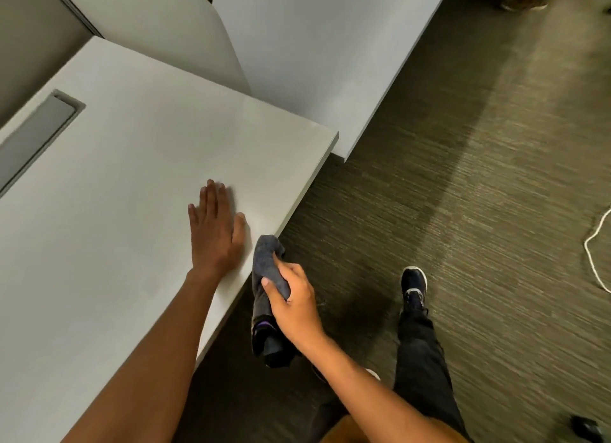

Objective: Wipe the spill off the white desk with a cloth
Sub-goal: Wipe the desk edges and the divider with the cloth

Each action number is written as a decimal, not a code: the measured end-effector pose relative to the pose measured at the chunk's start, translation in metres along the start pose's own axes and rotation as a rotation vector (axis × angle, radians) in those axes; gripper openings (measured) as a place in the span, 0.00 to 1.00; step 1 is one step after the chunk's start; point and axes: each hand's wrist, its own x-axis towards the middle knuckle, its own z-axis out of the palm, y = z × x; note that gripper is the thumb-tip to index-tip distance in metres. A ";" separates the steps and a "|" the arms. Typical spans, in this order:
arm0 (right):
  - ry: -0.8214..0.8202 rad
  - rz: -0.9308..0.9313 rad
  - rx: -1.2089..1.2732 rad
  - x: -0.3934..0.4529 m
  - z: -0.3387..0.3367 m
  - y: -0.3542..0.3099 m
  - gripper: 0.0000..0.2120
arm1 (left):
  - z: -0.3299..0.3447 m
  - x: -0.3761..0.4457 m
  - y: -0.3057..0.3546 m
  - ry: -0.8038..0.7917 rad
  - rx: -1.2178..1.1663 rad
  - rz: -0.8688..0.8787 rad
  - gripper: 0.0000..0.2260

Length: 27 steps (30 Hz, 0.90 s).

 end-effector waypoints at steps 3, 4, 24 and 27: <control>-0.076 0.017 -0.006 0.010 -0.020 0.000 0.21 | -0.002 0.000 0.001 -0.008 -0.012 -0.014 0.32; -0.096 0.026 -0.006 0.015 -0.028 -0.001 0.21 | -0.003 0.000 0.001 -0.011 -0.025 -0.021 0.33; -0.189 0.026 -0.035 0.239 -0.251 -0.062 0.14 | 0.009 0.079 0.143 0.089 -0.120 -0.459 0.32; -0.335 0.027 -0.078 0.260 -0.261 -0.062 0.12 | 0.012 0.097 0.158 0.107 -0.119 -0.525 0.32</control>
